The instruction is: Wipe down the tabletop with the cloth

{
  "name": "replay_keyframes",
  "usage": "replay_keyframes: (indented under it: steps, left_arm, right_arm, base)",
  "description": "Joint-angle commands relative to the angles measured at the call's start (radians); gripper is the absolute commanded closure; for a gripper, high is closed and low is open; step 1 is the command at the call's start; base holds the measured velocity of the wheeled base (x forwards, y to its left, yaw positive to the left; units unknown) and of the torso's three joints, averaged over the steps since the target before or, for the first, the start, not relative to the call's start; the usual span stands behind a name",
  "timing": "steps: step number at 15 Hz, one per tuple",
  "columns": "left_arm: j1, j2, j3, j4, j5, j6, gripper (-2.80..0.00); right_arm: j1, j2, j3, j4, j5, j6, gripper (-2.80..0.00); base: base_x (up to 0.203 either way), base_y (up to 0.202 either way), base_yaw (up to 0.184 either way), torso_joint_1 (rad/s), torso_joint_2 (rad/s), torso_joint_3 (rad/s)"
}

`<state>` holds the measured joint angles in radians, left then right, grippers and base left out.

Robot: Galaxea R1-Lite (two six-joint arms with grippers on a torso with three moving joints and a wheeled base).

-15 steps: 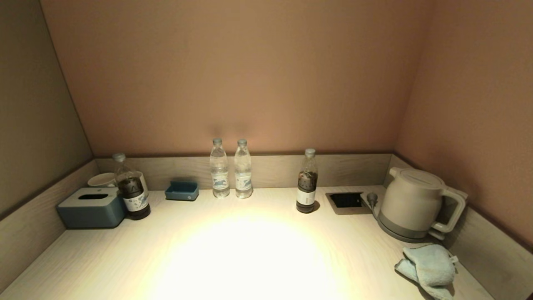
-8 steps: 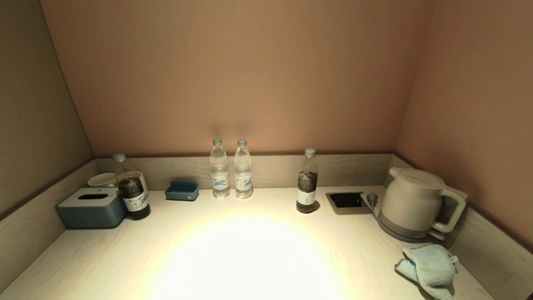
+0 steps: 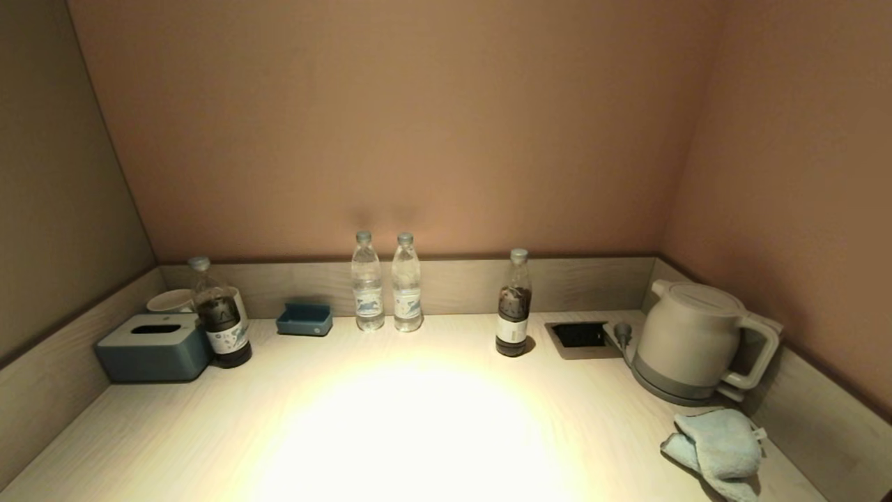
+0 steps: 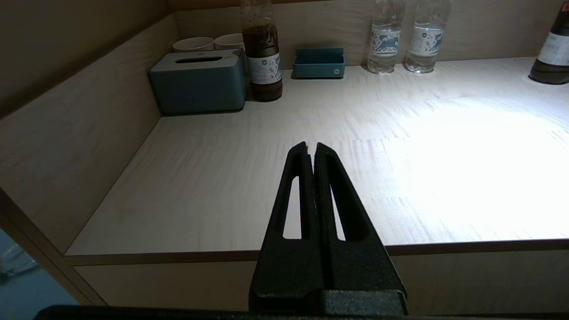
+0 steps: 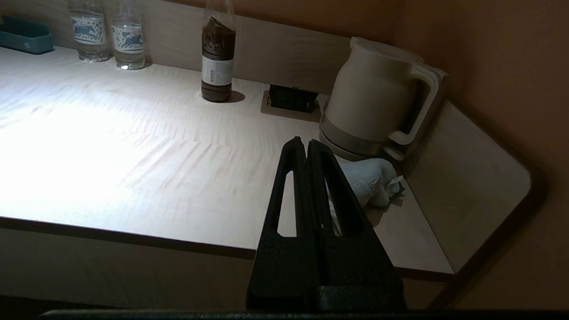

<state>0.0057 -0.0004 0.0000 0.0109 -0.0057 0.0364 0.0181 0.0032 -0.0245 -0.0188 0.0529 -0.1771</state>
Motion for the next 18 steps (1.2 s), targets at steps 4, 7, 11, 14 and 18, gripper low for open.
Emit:
replay_keyframes:
  steps: [4,7,11,14,18]
  left_arm:
    - [0.0,0.0,0.0,0.0,0.0,0.0,0.0]
    - [0.0,0.0,0.0,0.0,0.0,-0.001,0.0]
    - [0.0,0.0,0.0,0.0,0.0,0.0,0.0]
    - [0.0,0.0,0.0,0.0,0.0,0.0,0.0]
    - [0.0,0.0,0.0,0.0,0.0,-0.001,0.0]
  right_arm:
    - [0.0,-0.002,0.009,0.0,-0.016,0.015,0.0]
    - [0.0,0.0,0.022,0.012,-0.02,0.076,0.0]
    - [0.0,-0.002,0.025,0.017,-0.025,0.128,0.0]
    - [0.0,-0.002,0.025,0.017,-0.025,0.13,0.0]
    - [0.0,-0.002,0.025,0.017,-0.025,0.13,0.0]
  base:
    - [0.0,0.0,0.0,0.0,0.0,0.0]
    - [0.0,0.0,0.0,0.0,0.0,0.0]
    - [0.0,0.0,0.0,0.0,0.0,0.0]
    - [0.0,0.0,0.0,0.0,0.0,0.0]
    - [0.0,0.0,0.0,0.0,0.0,0.0]
